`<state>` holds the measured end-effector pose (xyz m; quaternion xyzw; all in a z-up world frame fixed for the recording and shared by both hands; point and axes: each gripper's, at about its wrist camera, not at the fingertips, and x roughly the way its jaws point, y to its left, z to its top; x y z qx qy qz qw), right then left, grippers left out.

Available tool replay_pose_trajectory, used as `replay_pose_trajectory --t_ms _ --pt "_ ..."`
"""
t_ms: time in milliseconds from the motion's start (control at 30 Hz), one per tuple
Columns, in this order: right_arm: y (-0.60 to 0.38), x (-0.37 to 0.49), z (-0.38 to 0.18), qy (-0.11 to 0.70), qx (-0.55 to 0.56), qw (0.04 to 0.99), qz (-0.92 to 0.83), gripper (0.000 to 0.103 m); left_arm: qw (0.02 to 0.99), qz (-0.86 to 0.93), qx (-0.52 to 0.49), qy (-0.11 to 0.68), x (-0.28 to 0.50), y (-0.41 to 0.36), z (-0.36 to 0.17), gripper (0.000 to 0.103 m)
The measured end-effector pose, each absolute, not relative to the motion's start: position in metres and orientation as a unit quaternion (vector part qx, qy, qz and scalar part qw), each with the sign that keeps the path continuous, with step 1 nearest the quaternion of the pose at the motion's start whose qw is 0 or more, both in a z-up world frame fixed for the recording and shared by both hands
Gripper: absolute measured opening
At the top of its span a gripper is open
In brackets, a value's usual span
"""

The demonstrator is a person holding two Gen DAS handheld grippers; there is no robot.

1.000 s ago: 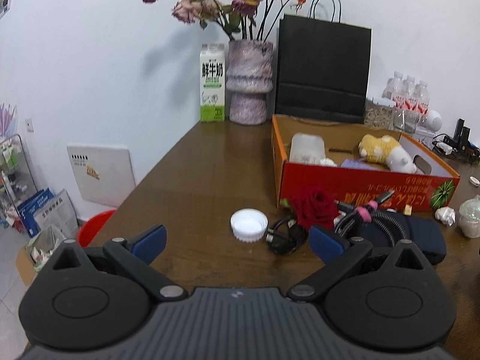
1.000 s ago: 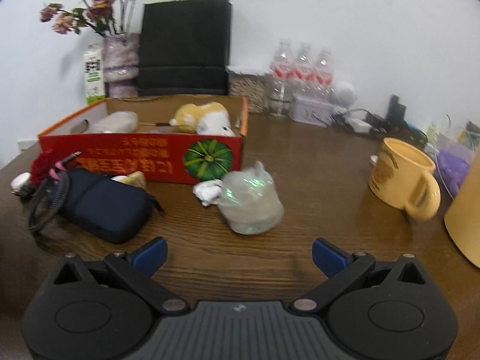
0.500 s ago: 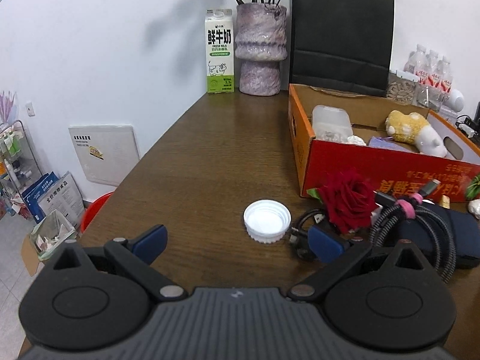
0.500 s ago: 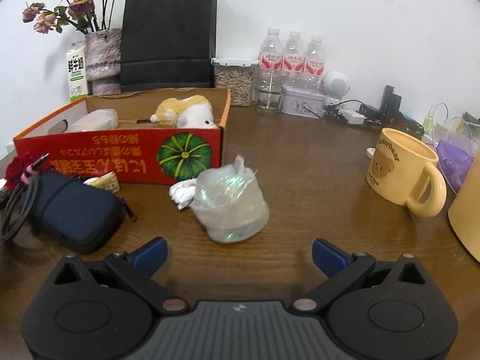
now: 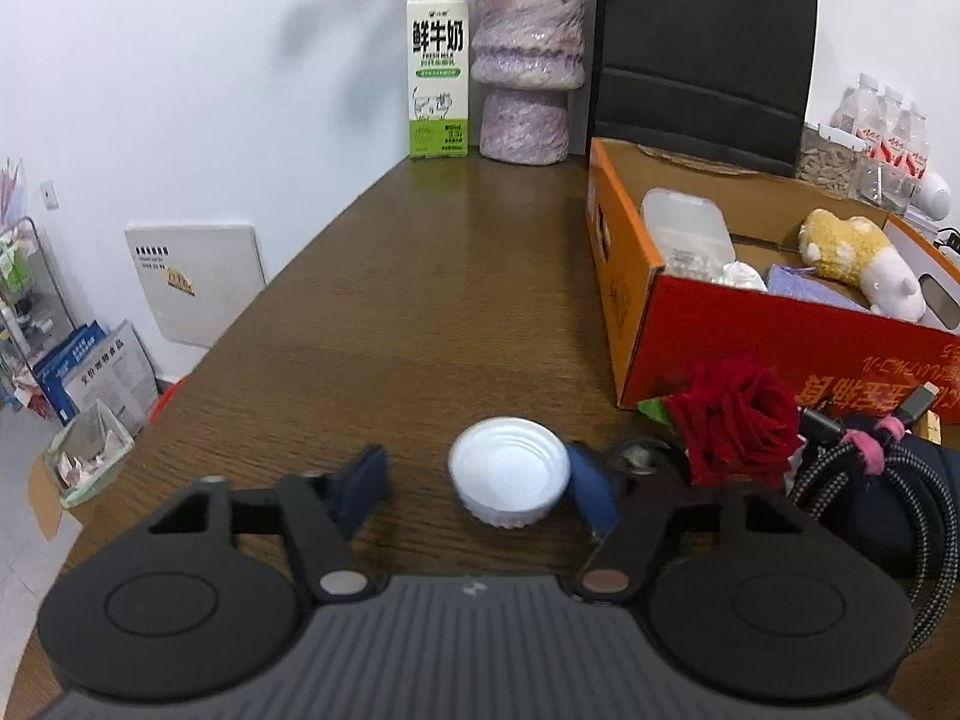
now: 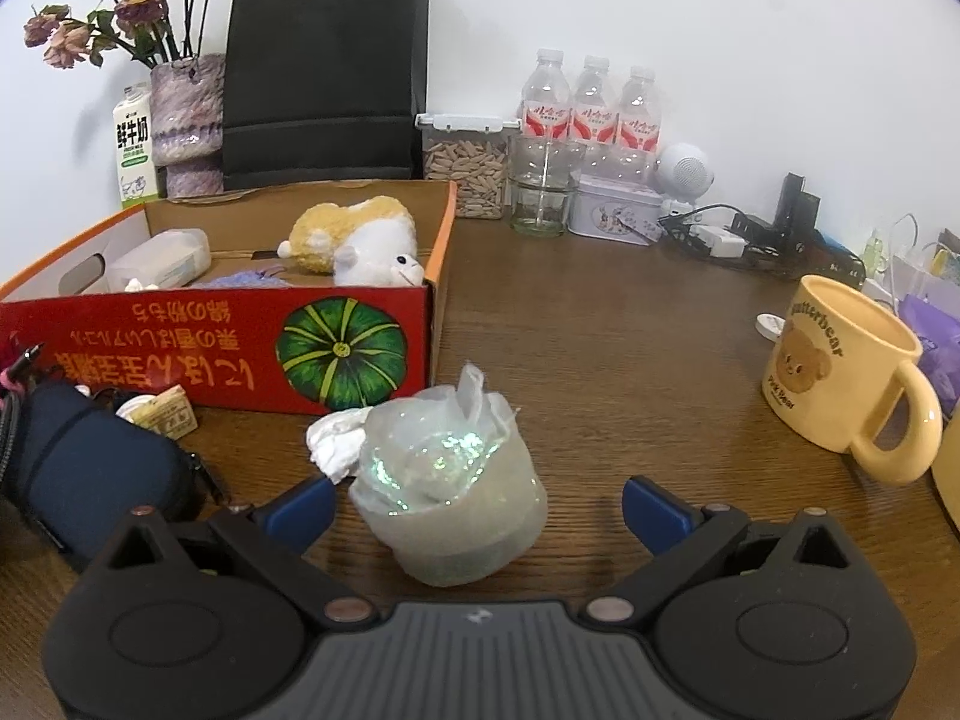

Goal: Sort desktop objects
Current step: 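Grasp the white bottle cap with the left tool while the right tool grasps the frosted cup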

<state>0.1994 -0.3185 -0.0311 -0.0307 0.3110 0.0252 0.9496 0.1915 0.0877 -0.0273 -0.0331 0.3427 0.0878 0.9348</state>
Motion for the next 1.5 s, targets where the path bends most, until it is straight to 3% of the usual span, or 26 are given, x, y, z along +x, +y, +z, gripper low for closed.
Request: replay_pose_trajectory --t_ms 200,267,333,500,1067,1500 --pt "-0.316 0.203 -0.03 0.302 -0.023 0.952 0.038 0.091 0.939 0.086 -0.026 0.331 0.191 0.085 -0.028 0.047" --pt "-0.314 0.204 -0.03 0.304 -0.027 0.952 0.039 0.081 0.94 0.086 -0.025 0.328 0.19 0.084 -0.029 0.046" --pt "-0.313 0.206 -0.031 0.308 -0.029 0.95 0.042 0.06 0.941 0.087 -0.026 0.326 0.189 0.084 -0.029 0.046" --pt "-0.316 0.205 -0.03 0.305 -0.021 0.951 0.042 0.046 0.944 0.084 -0.022 0.32 0.187 0.081 -0.03 0.041" --pt "-0.32 0.197 -0.025 0.276 -0.014 0.96 0.031 0.042 0.946 0.09 -0.019 0.312 0.184 0.079 -0.028 0.041" --pt "-0.315 0.19 0.005 0.221 -0.024 0.974 0.04 0.041 0.962 0.07 -0.019 0.262 0.172 0.068 0.01 0.041"
